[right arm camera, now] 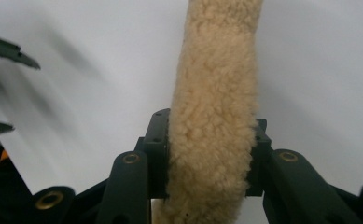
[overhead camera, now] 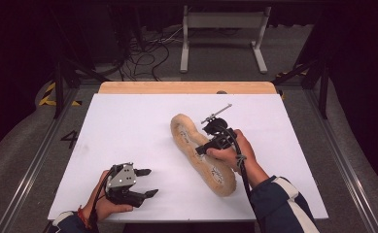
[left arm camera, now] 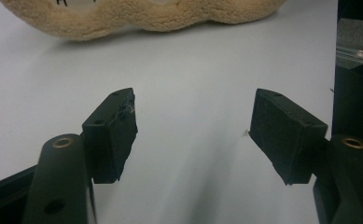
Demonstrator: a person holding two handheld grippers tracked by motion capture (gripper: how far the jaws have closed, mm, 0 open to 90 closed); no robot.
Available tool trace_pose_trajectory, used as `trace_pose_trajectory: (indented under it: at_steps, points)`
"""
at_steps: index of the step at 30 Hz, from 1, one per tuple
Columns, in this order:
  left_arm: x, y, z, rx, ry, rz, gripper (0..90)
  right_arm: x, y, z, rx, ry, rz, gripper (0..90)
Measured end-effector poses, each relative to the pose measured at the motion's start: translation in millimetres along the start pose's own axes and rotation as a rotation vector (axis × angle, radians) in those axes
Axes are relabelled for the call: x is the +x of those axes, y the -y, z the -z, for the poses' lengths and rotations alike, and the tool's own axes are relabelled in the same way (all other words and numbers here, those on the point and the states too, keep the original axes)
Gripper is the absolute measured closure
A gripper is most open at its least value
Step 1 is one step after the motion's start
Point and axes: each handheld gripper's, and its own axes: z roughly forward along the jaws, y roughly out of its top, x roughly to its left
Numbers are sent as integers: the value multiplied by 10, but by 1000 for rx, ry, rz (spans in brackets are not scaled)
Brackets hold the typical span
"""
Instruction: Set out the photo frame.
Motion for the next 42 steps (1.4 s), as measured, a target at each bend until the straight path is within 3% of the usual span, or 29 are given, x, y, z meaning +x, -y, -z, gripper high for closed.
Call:
trace_pose_trajectory:
  at_steps: [1,6,9,11,15,19,23,27,28,30,34,40,42]
  points:
    - [2,0,5,-1,-1,1,323,52,-10,15,8,1,46,647]
    - [35,1,7,2,-34,18,319,103,-26,39,21,-24,109,651]
    - [82,2,-8,11,-58,28,302,101,-6,-9,74,-19,174,648]
    - [175,-16,-35,7,-86,48,293,80,10,-11,63,-28,179,644]
    - [302,-62,-65,-1,-104,62,286,68,30,-11,49,-26,205,618]
    - [531,-140,-139,-16,-161,102,248,75,61,-1,28,-1,216,466]
    - [715,-197,-239,-48,-164,164,217,45,118,48,9,44,208,400]
    - [787,-275,-347,-38,-176,153,210,2,191,76,-3,34,220,400]
    - [817,-296,-390,-41,-179,169,210,-10,212,87,-5,39,215,394]
    - [886,-337,-490,-44,-169,189,208,-22,292,161,-44,56,207,374]
    - [935,-381,-586,-42,-168,185,207,-15,411,260,-99,67,213,366]
    - [1001,-453,-794,-44,-154,222,211,-28,838,455,-254,205,176,343]
    - [1011,-489,-855,-43,-147,246,213,-22,977,479,-302,213,162,336]
